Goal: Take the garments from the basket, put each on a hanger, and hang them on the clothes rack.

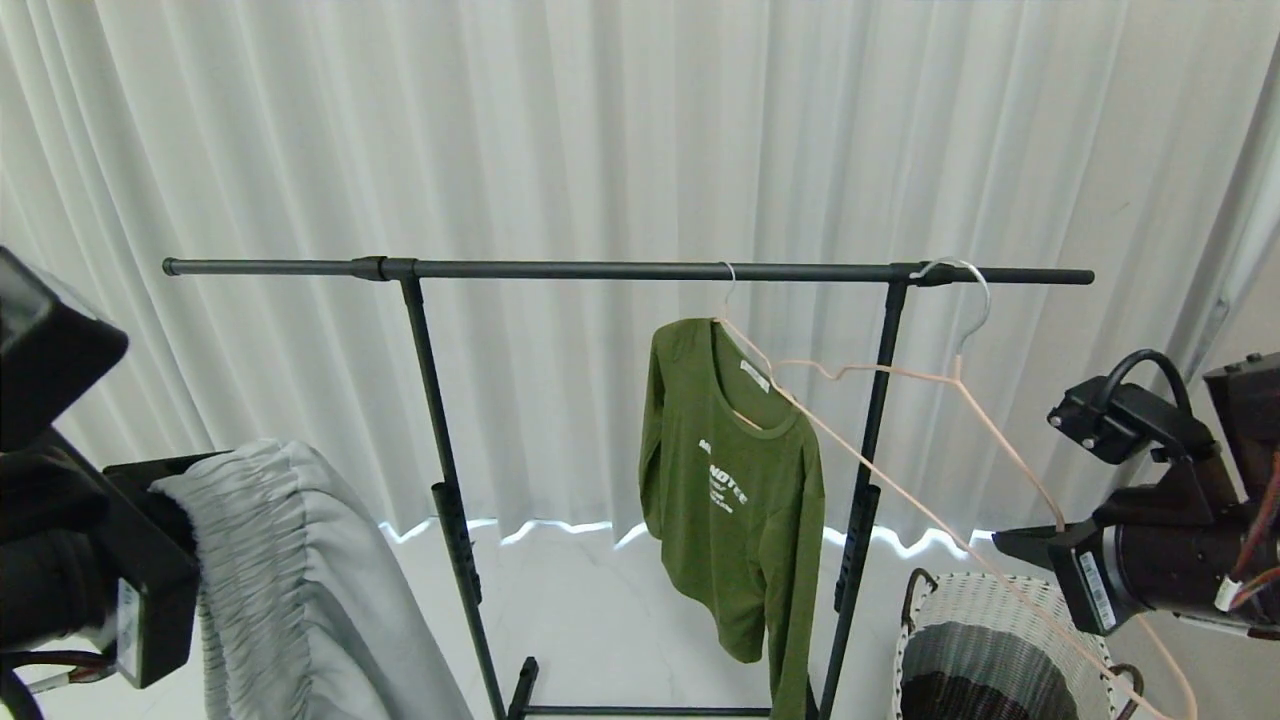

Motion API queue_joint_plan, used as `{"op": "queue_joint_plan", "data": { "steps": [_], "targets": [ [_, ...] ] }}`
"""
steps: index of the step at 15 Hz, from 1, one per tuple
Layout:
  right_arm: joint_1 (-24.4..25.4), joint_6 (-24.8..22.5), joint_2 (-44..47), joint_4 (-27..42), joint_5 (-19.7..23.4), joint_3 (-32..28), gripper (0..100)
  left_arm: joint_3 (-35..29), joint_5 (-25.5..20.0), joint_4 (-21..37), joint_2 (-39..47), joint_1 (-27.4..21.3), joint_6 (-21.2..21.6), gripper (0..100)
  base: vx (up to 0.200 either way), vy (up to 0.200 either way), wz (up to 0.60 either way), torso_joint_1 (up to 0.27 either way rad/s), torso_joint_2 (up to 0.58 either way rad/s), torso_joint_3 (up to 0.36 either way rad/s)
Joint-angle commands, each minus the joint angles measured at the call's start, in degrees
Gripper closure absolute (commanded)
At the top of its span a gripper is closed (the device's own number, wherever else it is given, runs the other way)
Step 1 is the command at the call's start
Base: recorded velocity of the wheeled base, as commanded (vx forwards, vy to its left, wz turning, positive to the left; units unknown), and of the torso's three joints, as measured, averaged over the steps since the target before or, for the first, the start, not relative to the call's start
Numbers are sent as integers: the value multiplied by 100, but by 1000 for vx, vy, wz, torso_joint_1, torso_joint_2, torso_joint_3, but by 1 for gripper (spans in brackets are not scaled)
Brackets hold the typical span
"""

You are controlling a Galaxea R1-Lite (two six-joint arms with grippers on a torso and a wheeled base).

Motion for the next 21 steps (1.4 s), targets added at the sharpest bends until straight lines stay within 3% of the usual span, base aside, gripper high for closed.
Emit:
{"op": "queue_joint_plan", "data": {
  "steps": [1,4,8,11,15,18,21],
  "targets": [
    [378,127,-407,127,2,117,100,-103,39,1,381,14,-28,100,0,0,0,0,0,0],
    [1090,294,-671,101,-15,477,100,-499,285,-7,1102,260,-107,100,0,0,0,0,0,0],
    [1503,294,-697,22,-15,486,100,-1202,610,1,1919,269,-766,100,0,0,0,0,0,0],
    [1785,285,-741,-31,2,477,100,-1544,1181,1,2385,286,-889,100,0,0,0,0,0,0],
    [2479,346,-706,-374,37,494,100,-1826,1208,-7,2623,277,-950,100,0,0,0,0,0,0],
    [3112,584,-688,-435,29,486,100,-1931,1225,1,2772,154,-1522,100,0,0,0,0,0,0],
    [3498,663,-776,-497,29,477,100,-1958,1366,1,2904,304,-1601,100,0,0,0,0,0,0]
  ]
}}
